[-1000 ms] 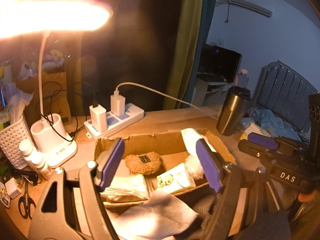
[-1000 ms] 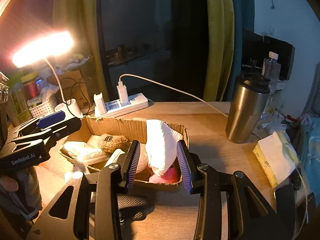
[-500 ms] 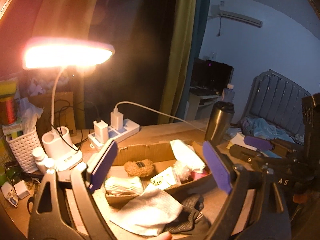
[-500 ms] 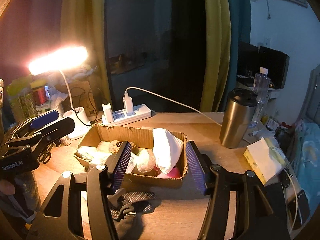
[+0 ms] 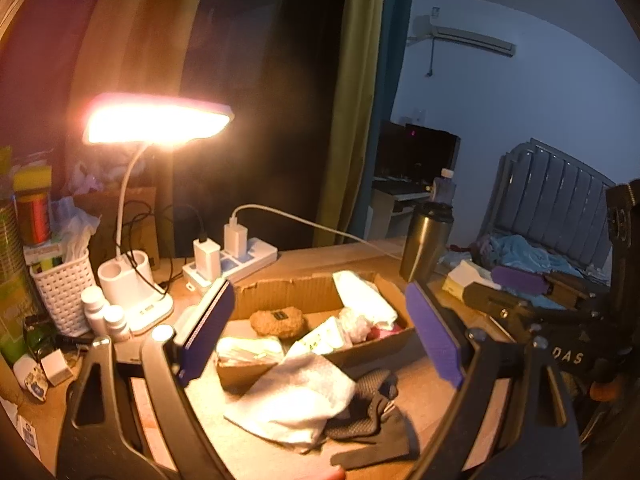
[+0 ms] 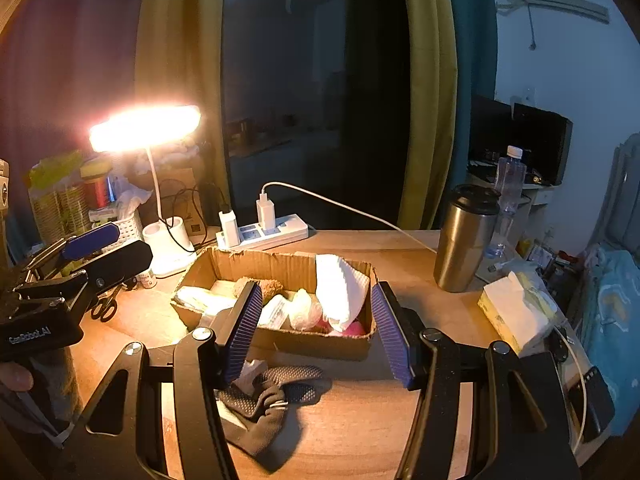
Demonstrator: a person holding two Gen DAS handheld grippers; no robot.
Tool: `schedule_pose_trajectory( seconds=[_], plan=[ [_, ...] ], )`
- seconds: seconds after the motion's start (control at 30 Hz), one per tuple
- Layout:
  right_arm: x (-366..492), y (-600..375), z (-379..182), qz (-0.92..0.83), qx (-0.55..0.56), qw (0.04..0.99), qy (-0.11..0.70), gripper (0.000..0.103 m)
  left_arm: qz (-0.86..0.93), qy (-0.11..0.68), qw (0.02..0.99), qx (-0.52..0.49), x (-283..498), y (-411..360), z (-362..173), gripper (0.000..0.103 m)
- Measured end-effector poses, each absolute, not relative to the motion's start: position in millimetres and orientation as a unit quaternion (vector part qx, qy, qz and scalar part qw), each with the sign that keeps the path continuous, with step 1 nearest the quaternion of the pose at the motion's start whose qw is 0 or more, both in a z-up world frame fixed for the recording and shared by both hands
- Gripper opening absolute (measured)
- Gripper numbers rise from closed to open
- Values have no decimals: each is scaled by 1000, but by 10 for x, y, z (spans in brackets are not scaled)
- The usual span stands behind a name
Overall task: Organize soft objects
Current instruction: 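Withdraw both open tools from the box toward the glove and cloth, then grasp the black-grey knit glove with the right tool while the left grasps the white cloth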
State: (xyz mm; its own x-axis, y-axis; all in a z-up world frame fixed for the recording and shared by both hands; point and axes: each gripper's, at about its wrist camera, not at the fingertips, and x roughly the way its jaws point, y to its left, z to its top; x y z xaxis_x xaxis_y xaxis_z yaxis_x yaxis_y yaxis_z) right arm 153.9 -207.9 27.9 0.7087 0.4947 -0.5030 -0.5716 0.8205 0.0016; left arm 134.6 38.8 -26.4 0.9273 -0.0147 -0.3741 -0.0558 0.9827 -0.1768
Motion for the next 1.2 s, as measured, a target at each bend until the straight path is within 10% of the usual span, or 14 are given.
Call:
schedule_pose_trajectory(
  seconds=[1.2],
  plan=[
    [1197,-1682,-736,305,-101,887,331,60,56,297,946,-118,1044,789,-1372,89]
  ],
)
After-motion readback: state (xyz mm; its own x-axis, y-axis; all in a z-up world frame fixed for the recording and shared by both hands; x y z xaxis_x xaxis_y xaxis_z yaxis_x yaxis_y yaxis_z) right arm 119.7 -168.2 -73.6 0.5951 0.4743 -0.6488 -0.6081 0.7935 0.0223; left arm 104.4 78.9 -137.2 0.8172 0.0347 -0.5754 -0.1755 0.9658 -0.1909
